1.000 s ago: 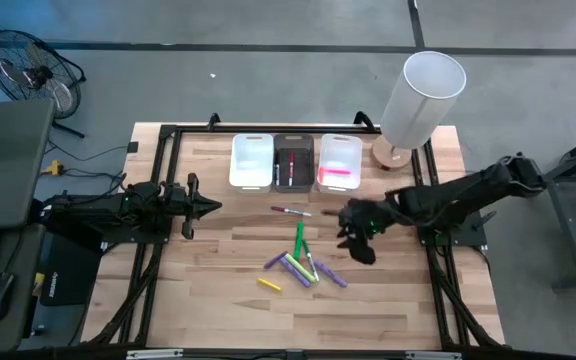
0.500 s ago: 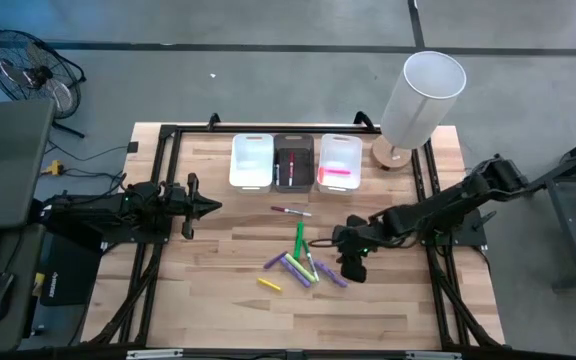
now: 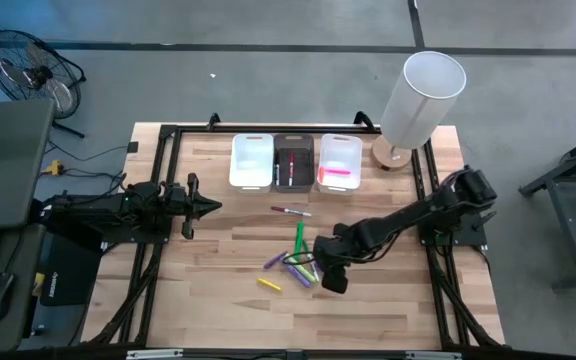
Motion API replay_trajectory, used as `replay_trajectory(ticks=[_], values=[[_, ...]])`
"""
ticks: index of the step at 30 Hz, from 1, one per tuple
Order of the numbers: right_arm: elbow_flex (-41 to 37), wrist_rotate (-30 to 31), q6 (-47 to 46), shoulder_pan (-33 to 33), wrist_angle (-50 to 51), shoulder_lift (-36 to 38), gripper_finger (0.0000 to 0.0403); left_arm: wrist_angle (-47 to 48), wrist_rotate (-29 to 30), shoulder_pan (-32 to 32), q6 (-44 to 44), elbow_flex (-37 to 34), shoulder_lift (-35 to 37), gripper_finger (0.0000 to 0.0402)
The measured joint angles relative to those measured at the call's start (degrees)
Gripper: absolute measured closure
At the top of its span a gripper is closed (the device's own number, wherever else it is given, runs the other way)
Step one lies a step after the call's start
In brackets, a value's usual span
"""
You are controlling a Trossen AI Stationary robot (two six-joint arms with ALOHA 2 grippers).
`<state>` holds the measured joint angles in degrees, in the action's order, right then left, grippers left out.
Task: Pick & Place Markers
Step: Put the right purple highlighter pen into the left white bin
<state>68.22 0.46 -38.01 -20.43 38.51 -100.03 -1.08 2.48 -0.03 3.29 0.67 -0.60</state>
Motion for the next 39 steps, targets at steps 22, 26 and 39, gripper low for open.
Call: replay_trajectory(ticks=[22, 26, 39], values=[[-0.1, -2.4, -4.0, -0.3, 1.1, -0.2, 0.0203, 0.0, 0.0, 0.0, 0.0, 0.0, 0.0, 0.04], [-0.9, -2.8, -5.6, -0.6, 0.0, -0.2, 0.0203, 0.0, 0.0, 0.0, 0.0, 0.0, 0.0, 0.04], [-2.5, -1.5, -14.3, -6.0, -2.3, -0.8, 0.0203, 0.0, 0.9, 0.0, 0.0, 0.0, 0.0, 0.04]])
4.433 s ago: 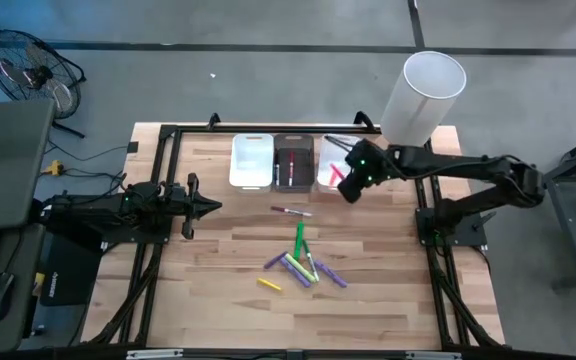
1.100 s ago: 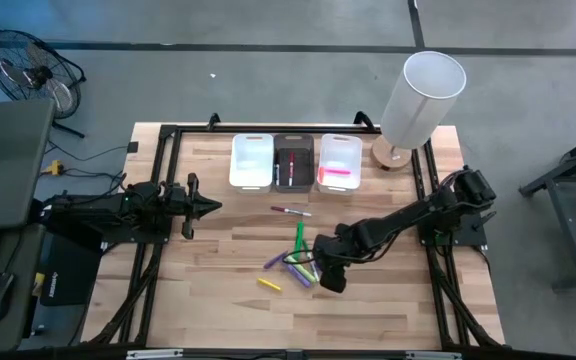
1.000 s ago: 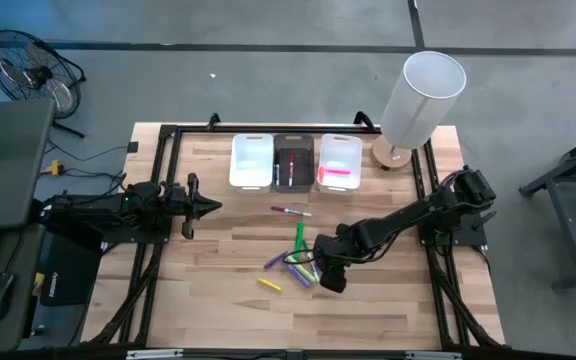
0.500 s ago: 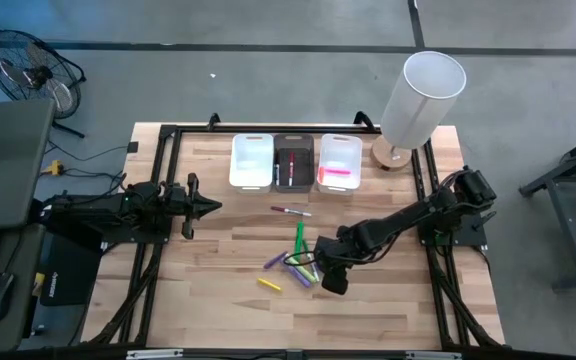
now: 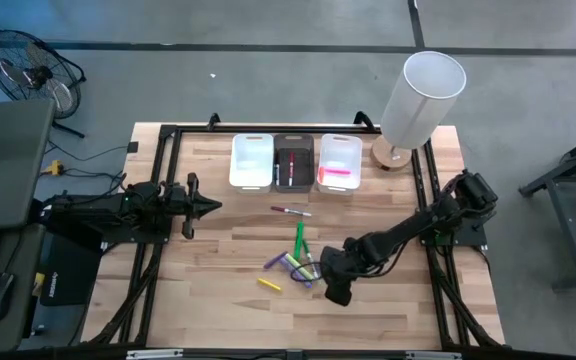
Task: Pick & Place Markers
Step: Put the right purple highlighter pen into the left white bin
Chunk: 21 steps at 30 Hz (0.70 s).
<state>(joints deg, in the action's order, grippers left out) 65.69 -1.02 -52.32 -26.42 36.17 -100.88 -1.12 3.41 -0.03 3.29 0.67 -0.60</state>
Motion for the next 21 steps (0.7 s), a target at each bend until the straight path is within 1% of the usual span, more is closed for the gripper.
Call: replay_trajectory(ticks=[4, 11, 16, 21], values=[[0.0, 0.5, -0.3, -1.0, -0.2, -1.5, 0.0203, -0.5, 2.6, 0.0, 0.0, 0.0, 0.0, 0.04], [0.0, 2.2, -0.3, -1.0, -0.6, -4.1, 0.0207, -0.6, 2.8, 0.0, 0.2, 0.0, 0.0, 0.04], [0.0, 2.0, -0.3, -1.0, -0.7, -6.8, 0.022, -0.6, 2.7, 0.0, 0.2, 0.0, 0.0, 0.04], [0.3, 2.2, -1.5, -1.0, -0.5, -9.2, 0.0242, -0.6, 2.7, 0.0, 0.2, 0.0, 0.0, 0.04]])
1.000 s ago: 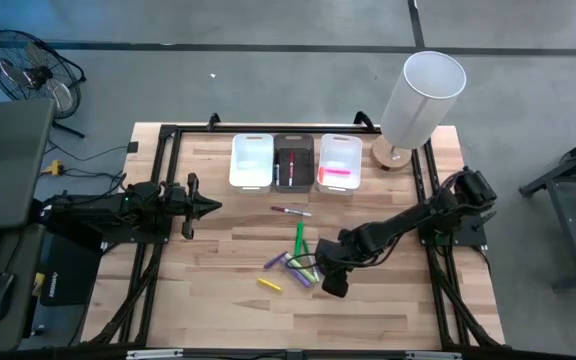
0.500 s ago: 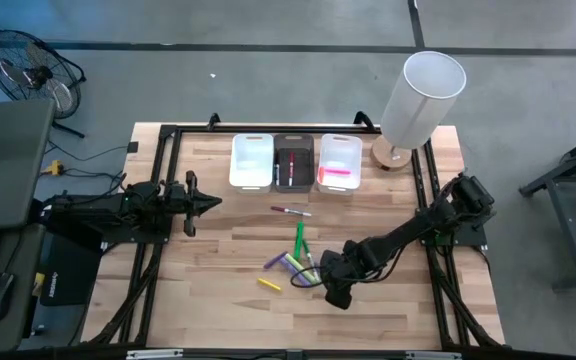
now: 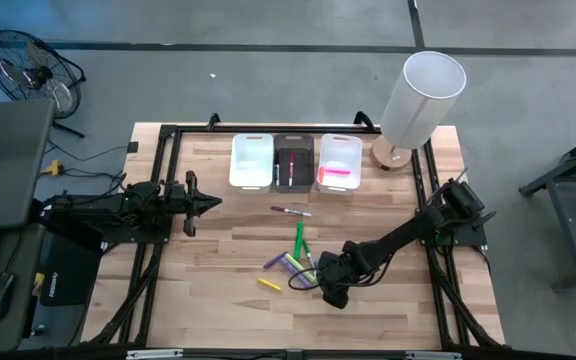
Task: Pick & Place Markers
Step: Put the right purple highlighter pen into the left white bin
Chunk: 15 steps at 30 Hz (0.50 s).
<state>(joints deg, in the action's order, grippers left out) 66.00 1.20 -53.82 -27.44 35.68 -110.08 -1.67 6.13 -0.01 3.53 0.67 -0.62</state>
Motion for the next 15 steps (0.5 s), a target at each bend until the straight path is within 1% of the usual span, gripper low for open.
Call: replay_trajectory(ticks=[5, 11, 12, 15], values=[[0.0, 1.6, -0.2, 0.0, 0.8, -0.7, 0.0277, 0.1, 0.0, 0.0, 0.0, 0.0, 0.0, 0.04], [-0.1, 1.2, -0.2, 0.0, 1.6, -0.8, 0.0341, 0.1, 0.0, 0.0, 0.0, 0.0, 0.0, 0.04], [-0.1, 1.2, -0.2, 0.0, 1.6, -0.8, 0.0347, 0.1, 0.0, 0.0, 0.0, 0.0, 0.0, 0.04], [-0.1, 1.0, -0.2, 0.0, 1.6, -0.8, 0.0347, 0.1, 0.0, 0.0, 0.3, 0.0, 0.0, 0.04]])
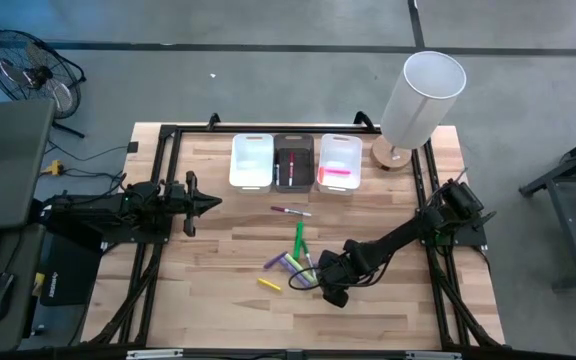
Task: Pick & Place Markers
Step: Put the right purple highlighter pen into the left white bin
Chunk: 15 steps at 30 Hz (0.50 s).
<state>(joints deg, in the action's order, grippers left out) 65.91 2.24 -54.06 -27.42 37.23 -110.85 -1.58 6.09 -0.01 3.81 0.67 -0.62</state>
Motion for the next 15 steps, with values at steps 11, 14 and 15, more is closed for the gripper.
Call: replay_trajectory(ticks=[11, 14, 15], values=[[-0.4, 0.9, -2.9, 0.1, 2.0, 3.1, 0.0347, 1.6, 0.3, 0.0, 1.2, 1.2, 0.0, 0.04], [-0.6, 2.8, -4.0, 0.0, 4.5, 5.6, 0.0347, 2.1, 0.5, 0.0, 1.7, 1.8, 0.0, 0.04], [-0.6, 3.5, -4.3, 0.0, 4.5, 6.5, 0.0347, 2.0, 0.5, 0.0, 2.5, 2.0, 0.0, 0.04]])
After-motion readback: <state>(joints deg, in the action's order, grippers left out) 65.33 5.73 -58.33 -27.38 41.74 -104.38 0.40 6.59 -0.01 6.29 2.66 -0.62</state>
